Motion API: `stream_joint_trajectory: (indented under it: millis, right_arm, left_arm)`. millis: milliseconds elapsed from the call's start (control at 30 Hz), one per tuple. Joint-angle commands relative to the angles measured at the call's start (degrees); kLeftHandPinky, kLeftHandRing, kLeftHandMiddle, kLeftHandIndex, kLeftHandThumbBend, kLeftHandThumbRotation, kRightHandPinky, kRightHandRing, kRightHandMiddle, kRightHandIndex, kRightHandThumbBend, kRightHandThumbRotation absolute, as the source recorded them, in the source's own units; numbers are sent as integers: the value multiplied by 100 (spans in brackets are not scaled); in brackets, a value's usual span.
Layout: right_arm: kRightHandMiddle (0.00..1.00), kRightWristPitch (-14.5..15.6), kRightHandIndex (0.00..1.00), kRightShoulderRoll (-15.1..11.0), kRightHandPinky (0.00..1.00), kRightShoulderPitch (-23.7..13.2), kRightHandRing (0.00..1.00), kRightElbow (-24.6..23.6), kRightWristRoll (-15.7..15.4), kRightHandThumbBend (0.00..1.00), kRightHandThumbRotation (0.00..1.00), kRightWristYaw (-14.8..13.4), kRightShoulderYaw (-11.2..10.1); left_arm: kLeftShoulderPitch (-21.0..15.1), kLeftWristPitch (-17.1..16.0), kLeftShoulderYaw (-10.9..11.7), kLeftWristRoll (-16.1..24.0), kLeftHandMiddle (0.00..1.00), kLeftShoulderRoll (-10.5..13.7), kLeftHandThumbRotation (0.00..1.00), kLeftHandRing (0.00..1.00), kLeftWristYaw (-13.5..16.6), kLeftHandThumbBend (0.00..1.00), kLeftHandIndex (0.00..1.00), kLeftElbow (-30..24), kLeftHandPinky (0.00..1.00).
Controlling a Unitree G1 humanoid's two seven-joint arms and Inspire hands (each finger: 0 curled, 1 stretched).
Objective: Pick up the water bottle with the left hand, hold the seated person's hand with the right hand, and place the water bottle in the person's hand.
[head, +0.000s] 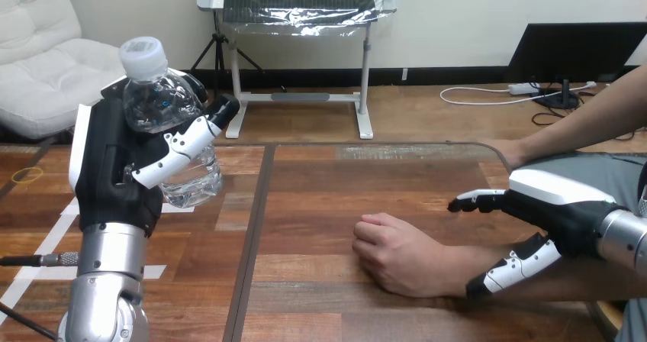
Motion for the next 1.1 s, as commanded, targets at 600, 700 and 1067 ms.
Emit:
stream_joint_trajectory:
  millis: [600,700,1067]
  right_arm:
    - [89,171,89,-108,86,-508,89,15,-237,100,44,80,158]
    - [89,190,88,-103,84,-523,89,31,-246,100,44,77,176]
    - [89,279,88,-84,82,-573,88,76,-252,100,44,117,278]
  left_arm:
    - [-556,0,54,-110,28,39,0,22,-15,54,33,-256,18]
    - [-573,29,54,-122,28,41,0,22,-12,54,33,-259,18]
    - [-608,77,52,-121,28,60,0,22,-30,54,33,-280,18]
